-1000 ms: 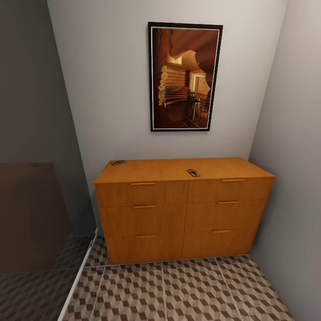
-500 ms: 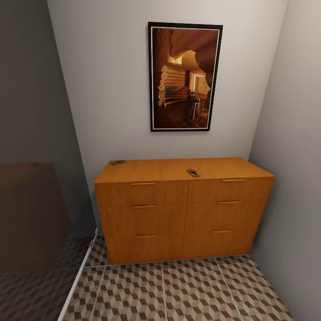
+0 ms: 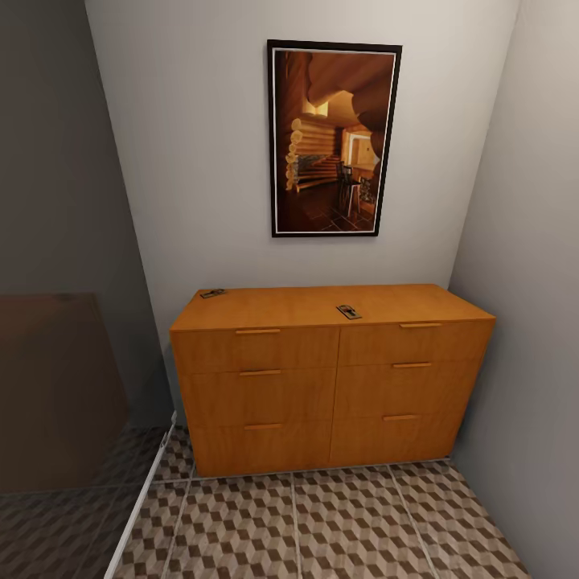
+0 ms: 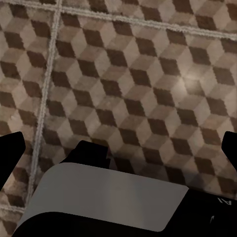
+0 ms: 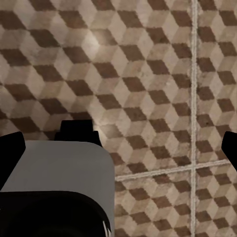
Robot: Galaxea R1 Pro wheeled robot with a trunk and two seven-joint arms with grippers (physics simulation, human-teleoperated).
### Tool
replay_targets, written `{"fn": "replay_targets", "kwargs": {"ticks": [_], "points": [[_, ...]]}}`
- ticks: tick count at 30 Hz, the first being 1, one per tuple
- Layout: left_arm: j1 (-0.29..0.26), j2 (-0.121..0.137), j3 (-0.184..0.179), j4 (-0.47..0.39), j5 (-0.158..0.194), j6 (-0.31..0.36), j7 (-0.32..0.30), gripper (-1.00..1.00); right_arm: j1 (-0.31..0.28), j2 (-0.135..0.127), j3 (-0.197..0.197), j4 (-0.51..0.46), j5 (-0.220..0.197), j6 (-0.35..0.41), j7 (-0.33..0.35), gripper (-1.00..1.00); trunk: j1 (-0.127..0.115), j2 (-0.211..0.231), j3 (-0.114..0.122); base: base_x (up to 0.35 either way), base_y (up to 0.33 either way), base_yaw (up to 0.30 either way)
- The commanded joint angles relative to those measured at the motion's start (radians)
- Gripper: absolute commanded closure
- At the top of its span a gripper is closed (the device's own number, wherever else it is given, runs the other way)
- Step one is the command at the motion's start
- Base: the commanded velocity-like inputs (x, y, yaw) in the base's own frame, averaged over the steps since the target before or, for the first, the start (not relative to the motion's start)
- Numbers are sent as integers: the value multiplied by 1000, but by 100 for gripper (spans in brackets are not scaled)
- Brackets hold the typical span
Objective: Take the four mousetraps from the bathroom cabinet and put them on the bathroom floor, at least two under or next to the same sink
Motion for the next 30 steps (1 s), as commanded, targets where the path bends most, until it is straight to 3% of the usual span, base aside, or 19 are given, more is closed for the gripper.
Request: {"fn": "replay_targets", "kwargs": {"ticks": [1, 10, 30], "points": [[-1, -1, 3, 1, 4, -4, 0, -100, -1, 1, 6, 3, 0, -5, -3, -100, 0, 0, -1, 0, 0, 0], [-1, -1, 3, 1, 4, -5, 0, -100, -1, 2, 6, 3, 0, -5, -3, -100, 0, 0, -1, 0, 0, 0], [-1, 0, 3, 1, 4, -2, 1, -100, -1, 1, 6, 3, 0, -5, -3, -100, -69, 126, 55, 0, 0, 0]]}}
